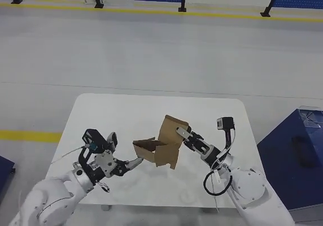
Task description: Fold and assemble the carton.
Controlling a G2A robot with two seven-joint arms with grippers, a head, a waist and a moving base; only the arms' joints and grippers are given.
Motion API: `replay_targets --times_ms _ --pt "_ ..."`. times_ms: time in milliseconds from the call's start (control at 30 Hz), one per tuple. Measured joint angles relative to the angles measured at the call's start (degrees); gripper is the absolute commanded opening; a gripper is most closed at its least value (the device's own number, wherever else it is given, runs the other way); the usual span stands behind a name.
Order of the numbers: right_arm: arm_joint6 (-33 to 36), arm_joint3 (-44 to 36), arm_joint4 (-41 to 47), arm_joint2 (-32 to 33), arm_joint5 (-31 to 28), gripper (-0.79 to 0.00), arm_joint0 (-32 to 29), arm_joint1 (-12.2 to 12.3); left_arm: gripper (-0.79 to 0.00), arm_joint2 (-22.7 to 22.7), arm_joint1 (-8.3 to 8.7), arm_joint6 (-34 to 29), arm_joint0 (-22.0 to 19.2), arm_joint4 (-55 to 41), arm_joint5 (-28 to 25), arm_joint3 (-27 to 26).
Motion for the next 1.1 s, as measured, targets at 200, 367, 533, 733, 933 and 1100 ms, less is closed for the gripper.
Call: replay_targets --times_ms 200,367,533,733,933,1100 --pt "0.2 -0.3 -0.1 -0.8 0.2 -0.785 0.4 -0.3 0.0 6.5 -0.46 3.1 -1.5 10.7 -0.6 0.5" --pt "-1.6 -0.5 -1.4 -0.7 -0.3 -0.785 0.8 -0.5 0.0 9.4 -0.55 -0.8 -4.2 6.9 -5.5 1.9" --pt "-3.2 -0.8 -1.9 -0.6 -0.5 -0.785 0.6 -0.7 0.0 9.8 -0.3 -1.7 -4.6 4.8 -9.9 1.0" --pt "-4.3 -0.6 -0.9 -1.4 0.0 -0.785 0.7 -1.1 0.0 10.9 0.0 -3.1 -4.0 1.3 -13.9 -0.5" --pt "-2.2 0.1 6.7 -3.7 3.2 -0.785 1.0 -1.8 0.0 12.4 0.03 -4.5 -4.9 0.5 -13.7 -1.2" --pt "0.0 1.3 11.5 -5.4 5.7 -0.785 1.7 -2.2 0.0 13.8 -0.11 -4.9 -6.4 0.2 -12.7 -0.8"
